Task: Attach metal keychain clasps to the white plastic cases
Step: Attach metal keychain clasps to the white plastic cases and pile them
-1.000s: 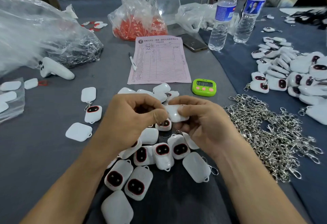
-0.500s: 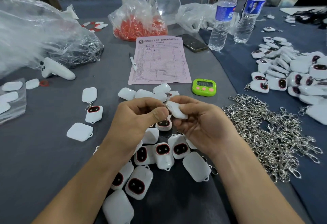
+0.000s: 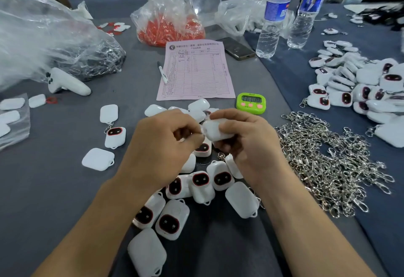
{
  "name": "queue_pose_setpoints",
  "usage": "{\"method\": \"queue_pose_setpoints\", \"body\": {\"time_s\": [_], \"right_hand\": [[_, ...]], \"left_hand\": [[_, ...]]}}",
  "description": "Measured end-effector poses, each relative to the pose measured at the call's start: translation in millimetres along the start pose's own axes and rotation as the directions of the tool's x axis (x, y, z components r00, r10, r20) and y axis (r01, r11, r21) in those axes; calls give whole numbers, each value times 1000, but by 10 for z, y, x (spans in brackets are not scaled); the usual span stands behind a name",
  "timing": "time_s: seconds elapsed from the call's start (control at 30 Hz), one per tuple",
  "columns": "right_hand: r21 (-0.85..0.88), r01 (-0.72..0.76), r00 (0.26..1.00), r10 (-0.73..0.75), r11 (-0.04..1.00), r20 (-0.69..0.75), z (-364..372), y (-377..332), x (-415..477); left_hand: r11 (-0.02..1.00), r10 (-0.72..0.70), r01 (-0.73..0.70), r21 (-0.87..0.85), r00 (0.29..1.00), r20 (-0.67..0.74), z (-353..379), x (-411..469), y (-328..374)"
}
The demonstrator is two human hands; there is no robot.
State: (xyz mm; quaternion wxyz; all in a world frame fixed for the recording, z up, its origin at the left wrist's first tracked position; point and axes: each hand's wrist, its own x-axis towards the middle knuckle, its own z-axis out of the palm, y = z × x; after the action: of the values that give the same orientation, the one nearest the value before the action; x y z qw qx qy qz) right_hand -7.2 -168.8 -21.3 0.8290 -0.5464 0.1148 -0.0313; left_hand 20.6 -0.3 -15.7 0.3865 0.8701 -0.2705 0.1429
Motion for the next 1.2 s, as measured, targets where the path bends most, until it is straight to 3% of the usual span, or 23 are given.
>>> {"method": "queue_pose_setpoints", "body": {"time_s": [0.07, 0.13, 0.2, 0.27, 0.37, 0.43, 0.5, 0.57, 0.6, 0.63, 0.7, 0.77, 0.8, 0.9, 1.0, 1.07, 1.13, 1.2], "right_hand": [[89, -51, 999, 49, 995, 16, -16, -8, 6], [137, -82, 996, 78, 987, 34, -17, 1, 4], [159, -92, 995, 87, 983, 40, -7, 16, 2], [154, -79, 997, 75, 985, 27, -2, 23, 1], [70, 10, 1000, -9, 997, -13, -11, 43, 5], [-94, 149, 988, -152, 984, -28, 19, 81, -24], [-352, 312, 944, -331, 882, 7, 74, 137, -63], [-486, 384, 908, -416, 785, 46, 108, 165, -90], [-463, 373, 911, -411, 804, 19, 98, 155, -80], [-378, 328, 930, -366, 866, -31, 76, 129, -54], [-108, 155, 982, -165, 982, -93, 24, 61, -13], [113, -41, 998, 47, 993, -46, 17, 30, -2], [170, -103, 994, 107, 980, -14, 22, 30, -1], [243, -168, 986, 166, 955, 28, 34, 32, -4], [256, -174, 984, 177, 951, 13, 36, 29, -8], [192, -92, 994, 102, 977, -44, 36, 55, 7], [-129, 144, 981, -159, 981, -115, 50, 116, -19], [-581, 374, 889, -458, 722, 3, 95, 200, -70]], "left_hand": [[943, -207, 205, -262, 978, 19, 29, 2, -5], [831, -311, 318, -457, 946, 94, 63, -2, -9], [731, -350, 370, -574, 924, 150, 91, -12, 4], [700, -374, 401, -591, 911, 174, 114, -17, 22], [859, -307, 322, -398, 946, 102, 76, -14, 4], [995, -92, 94, -29, 993, 69, 33, -12, -22], [928, 134, -164, 336, 985, 110, 29, -23, 10], [854, 217, -250, 456, 968, 124, 75, -66, 46], [868, 202, -227, 441, 974, 102, 93, -76, 61], [918, 139, -154, 367, 988, 66, 98, -71, 68], [993, -121, 120, 14, 993, 8, 88, -38, 35], [862, -332, 346, -370, 938, 104, 80, -2, -1], [796, -361, 387, -466, 921, 148, 83, 7, -11], [717, -354, 419, -557, 908, 226, 122, -7, 22], [820, -298, 340, -460, 940, 165, 143, -31, 22], [931, -201, 217, -293, 976, 82, 120, -43, 0], [998, -7, 3, 59, 998, 60, 104, -61, -10], [908, 171, -199, 368, 979, 108, 137, -77, 5]]}}
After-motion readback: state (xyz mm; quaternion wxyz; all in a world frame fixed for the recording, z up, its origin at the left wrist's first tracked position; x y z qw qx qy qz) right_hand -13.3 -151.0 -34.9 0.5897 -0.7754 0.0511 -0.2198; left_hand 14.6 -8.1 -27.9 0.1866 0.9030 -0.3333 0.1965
